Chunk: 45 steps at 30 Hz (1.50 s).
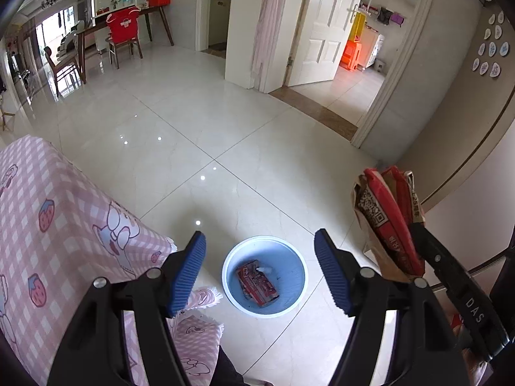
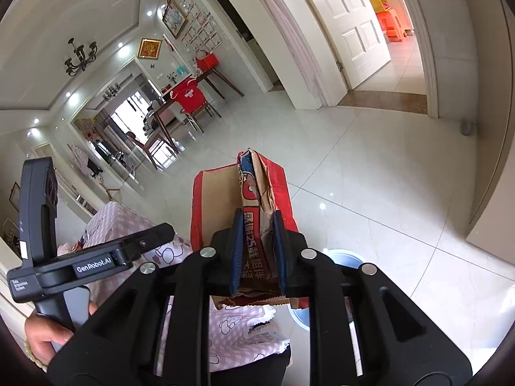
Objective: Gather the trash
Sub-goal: 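Carry the bottle and bag over the blue bucket and open both tools, then grasp the white plastic bag with the left tool while the right tool grasps the blue tissue box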
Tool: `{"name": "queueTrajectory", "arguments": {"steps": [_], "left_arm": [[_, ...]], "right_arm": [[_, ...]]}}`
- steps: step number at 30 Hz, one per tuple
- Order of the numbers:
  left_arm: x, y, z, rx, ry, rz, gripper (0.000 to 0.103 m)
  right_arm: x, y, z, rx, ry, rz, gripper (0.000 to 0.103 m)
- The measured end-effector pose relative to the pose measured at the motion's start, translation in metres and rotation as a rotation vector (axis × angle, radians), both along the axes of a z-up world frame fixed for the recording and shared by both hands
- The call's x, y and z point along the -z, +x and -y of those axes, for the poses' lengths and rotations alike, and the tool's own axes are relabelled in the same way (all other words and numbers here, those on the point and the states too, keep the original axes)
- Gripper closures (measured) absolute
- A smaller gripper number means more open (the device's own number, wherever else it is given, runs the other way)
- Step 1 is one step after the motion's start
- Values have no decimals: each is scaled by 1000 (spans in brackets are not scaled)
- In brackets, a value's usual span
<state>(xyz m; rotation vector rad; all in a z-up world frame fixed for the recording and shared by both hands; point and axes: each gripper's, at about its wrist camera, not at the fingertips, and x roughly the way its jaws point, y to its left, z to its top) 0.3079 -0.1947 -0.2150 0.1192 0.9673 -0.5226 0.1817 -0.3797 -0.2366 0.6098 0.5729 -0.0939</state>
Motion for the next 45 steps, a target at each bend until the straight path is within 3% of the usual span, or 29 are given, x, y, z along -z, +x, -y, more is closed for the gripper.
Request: {"name": "queueTrajectory", "arguments": {"steps": [10, 12, 13, 20, 27, 35, 39, 45], "left_arm": [[-10, 10, -17, -61, -4, 30, 34], [-12, 12, -21, -77, -2, 40, 32], [-13, 12, -23, -79, -2, 43, 32], [-22, 12, -35, -88, -1, 65, 32], [-39, -1, -64, -111, -5, 109, 28], [-67, -18, -161, -255, 41, 210, 27], [-77, -22, -234, -393, 75, 247, 25], [-80, -17, -337, -593, 47, 240, 25]], "right_arm": [[-1, 20, -5, -24, 6, 0, 81], [3, 28, -1, -17, -1, -3, 64], [5, 31, 0, -2, -1, -7, 42], [0, 36, -6, -14, -12, -9, 40], [-21, 34, -36, -98, -23, 7, 40], [-44, 43, -108, -276, -36, 39, 38], [-55, 51, -153, -371, -56, 54, 38], [-67, 72, -221, -494, -90, 59, 38]]}}
